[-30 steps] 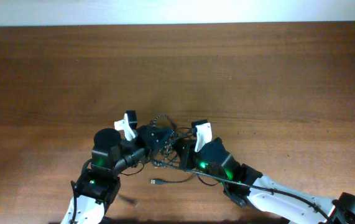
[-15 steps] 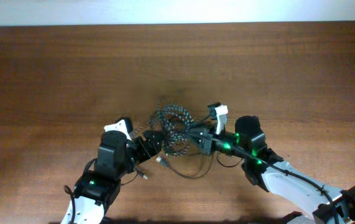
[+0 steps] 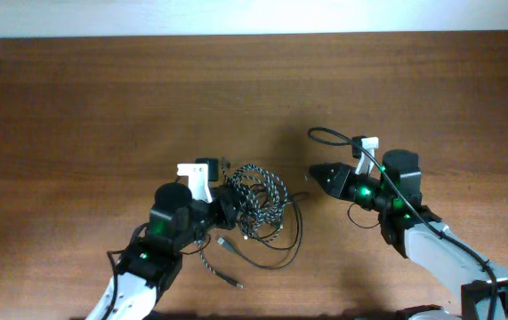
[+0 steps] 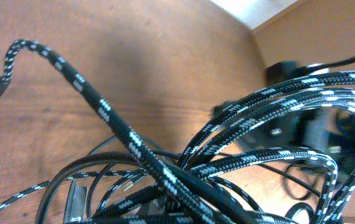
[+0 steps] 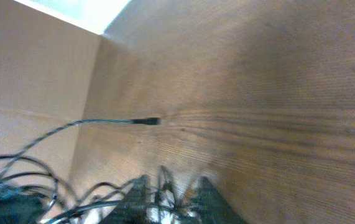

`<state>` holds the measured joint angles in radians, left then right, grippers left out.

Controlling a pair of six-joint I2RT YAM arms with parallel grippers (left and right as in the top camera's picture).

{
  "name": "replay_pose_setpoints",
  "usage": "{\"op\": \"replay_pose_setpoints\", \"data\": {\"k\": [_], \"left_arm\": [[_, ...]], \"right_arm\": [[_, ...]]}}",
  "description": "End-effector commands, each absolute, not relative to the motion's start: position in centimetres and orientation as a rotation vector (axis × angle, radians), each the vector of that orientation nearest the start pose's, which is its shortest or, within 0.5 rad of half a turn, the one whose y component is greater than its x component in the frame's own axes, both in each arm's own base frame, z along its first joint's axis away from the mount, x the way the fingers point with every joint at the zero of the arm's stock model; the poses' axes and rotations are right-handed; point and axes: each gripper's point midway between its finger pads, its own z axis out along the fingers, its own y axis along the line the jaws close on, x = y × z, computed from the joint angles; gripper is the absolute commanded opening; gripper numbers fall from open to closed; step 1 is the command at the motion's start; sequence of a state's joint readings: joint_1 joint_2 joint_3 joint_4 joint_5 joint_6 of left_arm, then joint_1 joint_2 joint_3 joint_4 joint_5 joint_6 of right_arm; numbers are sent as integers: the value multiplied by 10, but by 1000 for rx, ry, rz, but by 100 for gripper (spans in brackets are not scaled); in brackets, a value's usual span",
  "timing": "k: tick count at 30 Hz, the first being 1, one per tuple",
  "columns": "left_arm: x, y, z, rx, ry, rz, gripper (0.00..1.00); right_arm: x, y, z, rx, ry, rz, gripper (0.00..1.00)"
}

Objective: Untangle cables

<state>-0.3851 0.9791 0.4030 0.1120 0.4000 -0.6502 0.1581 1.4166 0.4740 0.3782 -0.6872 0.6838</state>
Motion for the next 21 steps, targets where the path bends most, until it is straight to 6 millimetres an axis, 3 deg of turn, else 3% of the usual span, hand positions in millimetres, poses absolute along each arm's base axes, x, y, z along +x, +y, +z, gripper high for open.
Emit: {"op": "replay_pose_setpoints", "data": {"k": [1, 2, 3, 5, 6, 7, 8, 9, 11, 12, 13, 15, 17, 19, 21], "left_arm": [[273, -177, 168, -1, 2074, -1001, 0], [284, -163, 167, -80, 2055, -912, 0], [298, -148, 174, -254, 1997, -877, 0], [312, -132, 190, -446, 1890, -883, 0], [313, -131, 188, -455, 1895, -882, 0], [314, -133, 178, -461, 1928, -870, 0], [311, -144, 164, -473, 1993, -937, 0], [304, -160, 154, -465, 2062, -1042, 0], [287, -183, 151, -361, 2141, -1190, 0], [269, -201, 154, -260, 2185, -1322, 0], [257, -211, 158, -190, 2209, -1411, 0], [227, -228, 167, 14, 2237, -1586, 0], [205, -236, 174, 163, 2237, -1705, 0], [186, -240, 182, 289, 2227, -1808, 0], [155, -241, 194, 472, 2207, -1989, 0]], "right_arm": [[319, 162, 95, 173, 2276, 1225, 42], [305, 170, 92, 137, 2320, 1300, 48], [281, 187, 105, -106, 2281, 1452, 62], [234, 208, 137, -354, 2190, 1834, 68], [225, 215, 140, -402, 2187, 1873, 70], [207, 241, 142, -560, 2167, 1876, 73], [208, 265, 135, -610, 2171, 1744, 73], [219, 275, 129, -529, 2202, 1631, 73], [246, 278, 122, -305, 2239, 1476, 73], [262, 273, 119, -203, 2231, 1380, 64], [270, 269, 116, -163, 2226, 1330, 43], [296, 251, 110, -31, 2200, 1154, 11], [315, 233, 107, 77, 2167, 1005, 8], [341, 195, 105, 252, 2090, 749, 8], [365, 119, 114, 520, 1912, 338, 8]]}}
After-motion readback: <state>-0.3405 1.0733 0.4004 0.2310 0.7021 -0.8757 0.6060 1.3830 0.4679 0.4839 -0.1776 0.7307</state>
